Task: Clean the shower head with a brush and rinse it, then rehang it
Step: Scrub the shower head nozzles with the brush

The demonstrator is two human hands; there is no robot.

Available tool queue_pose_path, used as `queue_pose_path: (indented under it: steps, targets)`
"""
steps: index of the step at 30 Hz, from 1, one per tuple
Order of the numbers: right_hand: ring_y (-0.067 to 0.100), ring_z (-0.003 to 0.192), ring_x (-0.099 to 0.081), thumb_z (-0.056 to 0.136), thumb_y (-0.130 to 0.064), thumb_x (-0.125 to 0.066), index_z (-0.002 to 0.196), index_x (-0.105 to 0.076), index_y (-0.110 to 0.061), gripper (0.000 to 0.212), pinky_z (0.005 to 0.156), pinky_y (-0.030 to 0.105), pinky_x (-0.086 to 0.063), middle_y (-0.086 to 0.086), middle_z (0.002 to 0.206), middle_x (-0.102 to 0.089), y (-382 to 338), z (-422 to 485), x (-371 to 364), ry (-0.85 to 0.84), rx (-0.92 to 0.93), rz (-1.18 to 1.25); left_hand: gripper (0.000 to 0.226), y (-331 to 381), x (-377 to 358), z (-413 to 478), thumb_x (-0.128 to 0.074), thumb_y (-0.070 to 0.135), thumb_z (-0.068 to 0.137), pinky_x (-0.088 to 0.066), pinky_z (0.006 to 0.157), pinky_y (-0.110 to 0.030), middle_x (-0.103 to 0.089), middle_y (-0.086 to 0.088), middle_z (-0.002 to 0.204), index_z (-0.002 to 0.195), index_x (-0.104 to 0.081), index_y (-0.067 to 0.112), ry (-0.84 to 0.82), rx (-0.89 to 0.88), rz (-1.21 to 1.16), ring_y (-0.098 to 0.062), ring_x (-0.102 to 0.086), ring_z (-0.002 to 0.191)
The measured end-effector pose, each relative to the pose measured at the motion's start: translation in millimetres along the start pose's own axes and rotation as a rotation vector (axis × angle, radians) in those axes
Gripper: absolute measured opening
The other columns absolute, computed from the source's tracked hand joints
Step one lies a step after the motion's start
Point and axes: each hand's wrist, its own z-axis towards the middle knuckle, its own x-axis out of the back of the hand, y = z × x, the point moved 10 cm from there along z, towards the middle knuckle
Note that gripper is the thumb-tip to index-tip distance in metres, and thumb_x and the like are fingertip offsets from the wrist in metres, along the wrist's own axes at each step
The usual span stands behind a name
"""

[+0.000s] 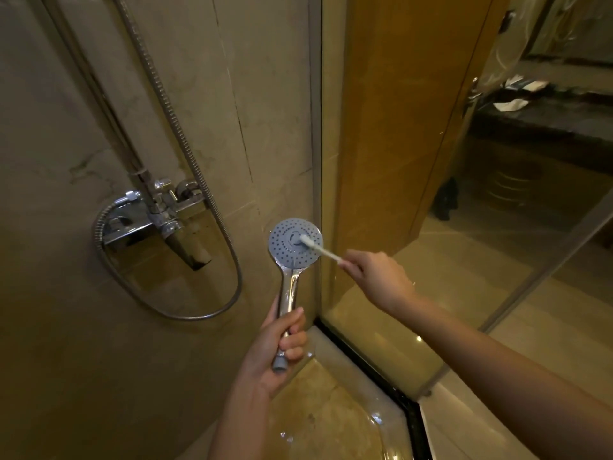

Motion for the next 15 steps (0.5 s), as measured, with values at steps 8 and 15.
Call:
queue_pose_path:
  steps: [8, 15]
  targets:
    - [0.011, 0.058, -0.053, 0.096, -0.047, -0.041, 0.077, -0.05, -0.024, 0.031, 0.049, 0.027, -0.043, -0.007, 0.064, -0.053, -1.0, -9.2, 1.3, 0.008, 0.041, -0.039, 0.031, -14.3, -2.9, 9.4, -0.072, 0.005, 0.068, -0.027, 0.023, -0.012, -0.036, 0.002, 0.052, 0.078, -0.045, 0.017, -0.063, 0.088, -0.137, -0.001, -0.031, 0.027]
    - [0.018, 0.064, -0.059, 0.095, -0.05, -0.04, 0.077, -0.051, -0.024, 0.033, 0.063, 0.045, -0.055, -0.003, 0.068, -0.059, 12.0, 0.1, 10.7, 0.04, 0.014, 0.005, 0.025, -15.0, -6.9, 7.3, -0.068, 0.005, 0.073, -0.028, 0.024, -0.012, -0.036, 0.003, 0.052, 0.077, -0.046, 0.017, -0.061, 0.075, -0.146, -0.001, -0.032, 0.027]
